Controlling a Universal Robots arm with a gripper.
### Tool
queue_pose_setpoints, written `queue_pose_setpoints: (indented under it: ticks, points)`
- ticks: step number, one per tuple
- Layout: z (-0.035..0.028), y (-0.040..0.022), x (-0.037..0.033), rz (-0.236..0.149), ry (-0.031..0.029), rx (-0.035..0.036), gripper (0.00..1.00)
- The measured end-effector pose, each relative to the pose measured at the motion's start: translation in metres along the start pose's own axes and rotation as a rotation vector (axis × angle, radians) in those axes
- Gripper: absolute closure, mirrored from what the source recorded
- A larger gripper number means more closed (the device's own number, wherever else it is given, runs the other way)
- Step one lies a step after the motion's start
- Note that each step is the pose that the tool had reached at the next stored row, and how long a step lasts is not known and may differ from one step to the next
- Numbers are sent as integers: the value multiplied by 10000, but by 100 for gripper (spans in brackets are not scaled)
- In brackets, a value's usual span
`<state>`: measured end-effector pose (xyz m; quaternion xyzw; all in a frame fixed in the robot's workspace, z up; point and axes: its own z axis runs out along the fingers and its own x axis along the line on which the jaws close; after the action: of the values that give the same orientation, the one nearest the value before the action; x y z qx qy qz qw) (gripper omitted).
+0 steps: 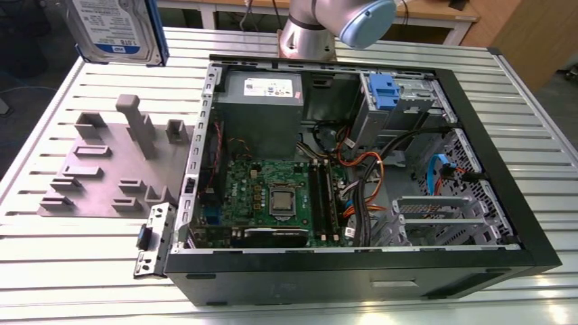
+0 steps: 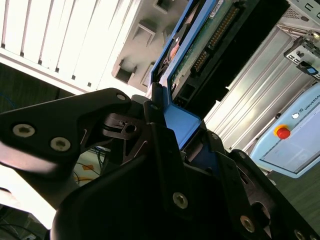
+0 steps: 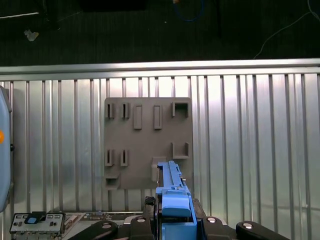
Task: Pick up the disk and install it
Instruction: 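Pick up the disk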
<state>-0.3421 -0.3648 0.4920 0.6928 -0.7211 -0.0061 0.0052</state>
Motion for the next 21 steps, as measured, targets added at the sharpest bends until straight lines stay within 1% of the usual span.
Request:
queue_pose_setpoints:
  ticks: [3, 10, 19, 20, 21]
  points:
    - [0, -20, 0, 0, 0, 0, 63]
    - [-1, -135, -4, 0, 1, -1, 63]
    - [5, -262, -9, 0, 0, 0, 63]
    - [5, -274, -8, 0, 0, 0, 63]
    - [6, -281, 9, 0, 1, 0, 63]
